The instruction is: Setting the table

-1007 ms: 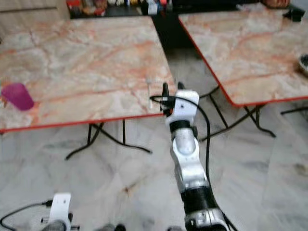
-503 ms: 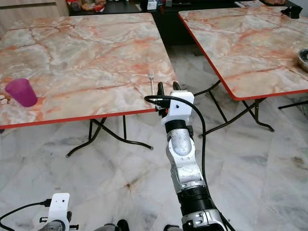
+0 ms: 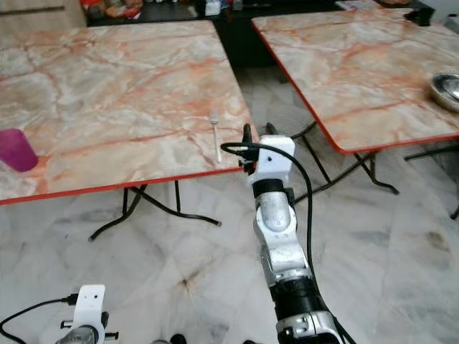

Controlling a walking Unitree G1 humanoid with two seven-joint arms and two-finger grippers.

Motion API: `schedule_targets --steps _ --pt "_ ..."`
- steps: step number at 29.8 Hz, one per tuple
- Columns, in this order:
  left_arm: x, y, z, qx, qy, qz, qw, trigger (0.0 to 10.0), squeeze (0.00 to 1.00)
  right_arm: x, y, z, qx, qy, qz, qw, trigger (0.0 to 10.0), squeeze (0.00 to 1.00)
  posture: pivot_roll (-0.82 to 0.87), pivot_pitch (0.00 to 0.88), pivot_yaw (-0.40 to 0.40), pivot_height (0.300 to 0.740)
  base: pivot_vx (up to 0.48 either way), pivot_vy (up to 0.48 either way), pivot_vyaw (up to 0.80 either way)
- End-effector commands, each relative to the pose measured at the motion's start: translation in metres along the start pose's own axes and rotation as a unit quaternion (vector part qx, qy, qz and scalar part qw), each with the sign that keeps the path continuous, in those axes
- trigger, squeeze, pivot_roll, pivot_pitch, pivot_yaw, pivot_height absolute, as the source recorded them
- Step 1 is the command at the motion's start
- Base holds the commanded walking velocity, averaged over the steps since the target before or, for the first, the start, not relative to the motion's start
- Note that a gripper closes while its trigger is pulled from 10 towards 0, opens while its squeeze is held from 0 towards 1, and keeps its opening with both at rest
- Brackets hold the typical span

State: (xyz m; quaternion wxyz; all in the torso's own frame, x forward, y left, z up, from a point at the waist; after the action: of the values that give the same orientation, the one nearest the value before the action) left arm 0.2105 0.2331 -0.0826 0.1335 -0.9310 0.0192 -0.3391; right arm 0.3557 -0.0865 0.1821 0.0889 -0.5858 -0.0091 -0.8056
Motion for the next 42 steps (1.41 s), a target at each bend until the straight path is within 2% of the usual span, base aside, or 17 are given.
schedule_targets --steps 1,12,17,21,33,42 --pt "0.001 0.004 0.0 -0.007 0.0 -0.001 1.0 10.0 0.0 0.0 0.006 -0.001 -0.006 -0.001 -0.003 1.0 10.0 0.0 -0.03 0.127 0.001 0.74 0.304 0.0 0.0" --pt "0.003 0.003 0.001 -0.009 0.003 0.004 1.0 10.0 0.0 -0.002 0.008 -0.002 -0.01 -0.004 0.008 1.0 10.0 0.0 -0.03 0.114 0.005 0.74 0.311 0.0 0.0" --pt "0.004 0.003 0.001 -0.009 0.004 0.005 1.0 10.0 0.0 -0.002 0.003 -0.003 0.01 -0.005 -0.007 1.0 10.0 0.0 -0.03 0.116 0.005 0.74 0.31 0.0 0.0" --pt "0.005 0.003 0.001 -0.01 0.004 0.005 1.0 10.0 0.0 -0.002 0.002 -0.003 0.012 -0.006 -0.007 1.0 10.0 0.0 -0.03 0.118 0.004 0.74 0.315 0.0 0.8" --pt "0.003 0.003 0.001 -0.008 0.001 0.001 1.0 10.0 0.0 -0.005 0.008 -0.004 -0.003 -0.014 0.002 1.0 10.0 0.0 -0.03 0.147 0.008 0.74 0.311 0.0 0.0" --pt "0.003 0.003 0.001 -0.009 0.002 0.001 1.0 10.0 0.0 -0.016 0.011 -0.009 -0.009 -0.037 0.003 0.999 10.0 0.0 -0.03 0.151 0.01 0.74 0.277 0.0 0.0"
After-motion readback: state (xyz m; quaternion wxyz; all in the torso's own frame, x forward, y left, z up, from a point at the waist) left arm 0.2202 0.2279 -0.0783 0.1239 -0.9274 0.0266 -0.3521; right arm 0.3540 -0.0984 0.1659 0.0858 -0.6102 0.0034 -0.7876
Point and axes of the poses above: a point about 5 cm out from each wrist's last joint towards the gripper, its own z axis pointing out of the wrist towards the gripper, its own x axis along the axis of the wrist's last joint, y = z × x, the point moved 2 cm from there along z, pointing out of the wrist towards the gripper, and after that the axes turned 6 degrees about z, right-handed, at the moved point
